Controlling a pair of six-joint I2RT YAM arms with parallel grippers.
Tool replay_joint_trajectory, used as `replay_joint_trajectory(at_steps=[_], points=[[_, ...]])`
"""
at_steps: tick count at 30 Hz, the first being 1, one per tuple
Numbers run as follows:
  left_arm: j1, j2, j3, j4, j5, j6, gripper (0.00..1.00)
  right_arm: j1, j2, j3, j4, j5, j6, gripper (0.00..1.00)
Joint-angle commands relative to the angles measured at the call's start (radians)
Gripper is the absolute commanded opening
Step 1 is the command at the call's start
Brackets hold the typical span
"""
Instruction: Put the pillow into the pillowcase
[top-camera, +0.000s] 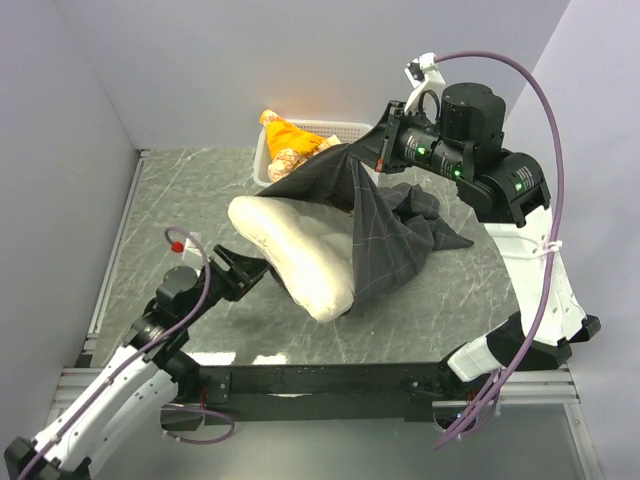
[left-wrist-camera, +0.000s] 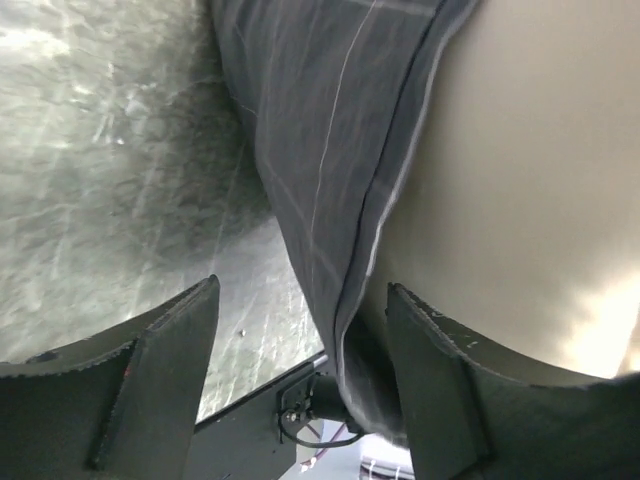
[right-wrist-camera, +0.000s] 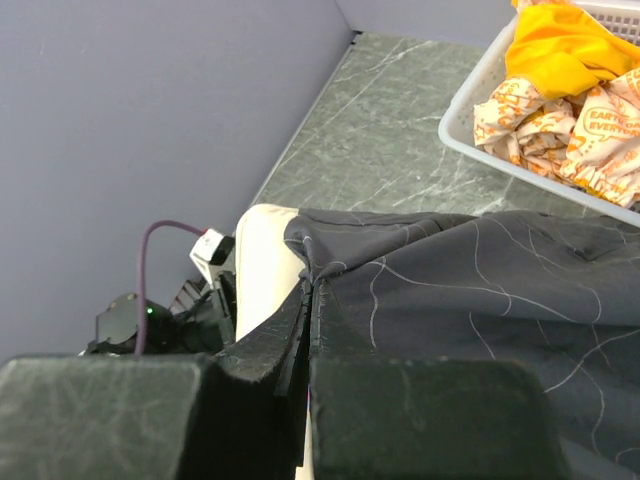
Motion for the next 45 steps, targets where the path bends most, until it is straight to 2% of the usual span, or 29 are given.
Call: replay_joint_trajectory(at_steps=[1, 6, 12, 15, 16, 17, 18, 19, 22, 23, 25, 26, 28, 29, 31, 32, 35, 38, 40, 45], points=[[-0.04, 0.079, 0.008, 0.213, 0.031, -0.001, 0.71, -0.006, -0.014, 0.069, 0.142, -0.01, 0.009, 0.0], [-0.144, 0.094, 0.007, 0.197, -0.062, -0.001, 0.72, -0.006, -0.02, 0.057, 0.143, -0.002, 0.003, 0.0], [-0.227, 0.229, -0.003, 0.328, -0.086, -0.024, 0.67, -0.004, -0.031, 0.039, 0.151, -0.007, 0.009, 0.0], [-0.284, 0.341, 0.042, 0.379, -0.087, -0.016, 0.52, -0.006, -0.028, 0.046, 0.146, -0.005, 0.01, 0.0], [-0.293, 0.359, 0.053, 0.379, -0.116, -0.012, 0.32, -0.006, -0.024, 0.058, 0.142, -0.002, 0.007, 0.0], [-0.297, 0.372, 0.083, 0.363, -0.119, -0.01, 0.19, -0.006, -0.02, 0.069, 0.133, 0.013, 0.0, 0.0], [-0.299, 0.366, 0.108, 0.33, -0.13, -0.007, 0.07, -0.006, -0.017, 0.077, 0.111, 0.025, -0.005, 0.0], [-0.298, 0.351, 0.138, 0.231, -0.194, 0.014, 0.01, -0.007, -0.014, 0.092, 0.102, 0.041, -0.014, 0.0], [-0.279, 0.272, 0.327, 0.075, -0.317, 0.123, 0.01, -0.012, -0.028, 0.095, 0.082, 0.097, -0.04, 0.0], [-0.241, 0.266, 0.475, -0.015, -0.357, 0.157, 0.01, -0.017, -0.034, 0.095, 0.08, 0.111, -0.048, 0.0], [-0.203, 0.297, 0.642, -0.1, -0.365, 0.258, 0.01, -0.026, -0.051, 0.089, 0.088, 0.117, -0.051, 0.0], [-0.177, 0.324, 0.816, -0.179, -0.371, 0.286, 0.01, -0.026, -0.056, 0.085, 0.096, 0.117, -0.056, 0.0], [-0.163, 0.424, 0.98, -0.224, -0.368, 0.364, 0.01, -0.032, -0.062, 0.092, 0.12, 0.104, -0.051, 0.0], [-0.158, 0.459, 1.119, -0.236, -0.357, 0.384, 0.01, -0.034, -0.06, 0.104, 0.126, 0.101, -0.048, 0.0], [-0.156, 0.58, 1.259, -0.275, -0.319, 0.448, 0.01, -0.04, -0.057, 0.12, 0.157, 0.099, -0.039, 0.0], [-0.156, 0.623, 1.401, -0.298, -0.322, 0.462, 0.01, -0.05, -0.063, 0.111, 0.183, 0.094, -0.022, 0.0], [-0.138, 0.751, 1.575, -0.332, -0.308, 0.508, 0.01, -0.069, -0.105, 0.042, 0.313, 0.056, 0.031, 0.0], [-0.101, 0.839, 1.68, -0.378, -0.276, 0.527, 0.01, -0.13, -0.102, 0.104, 0.349, 0.015, 0.082, 0.0], [-0.072, 0.858, 1.702, -0.396, -0.238, 0.524, 0.01, -0.173, -0.097, 0.147, 0.385, -0.011, 0.122, 0.0], [0.047, 0.854, 1.65, -0.341, -0.153, 0.498, 0.01, -0.218, -0.097, 0.181, 0.471, -0.067, 0.196, 0.0]])
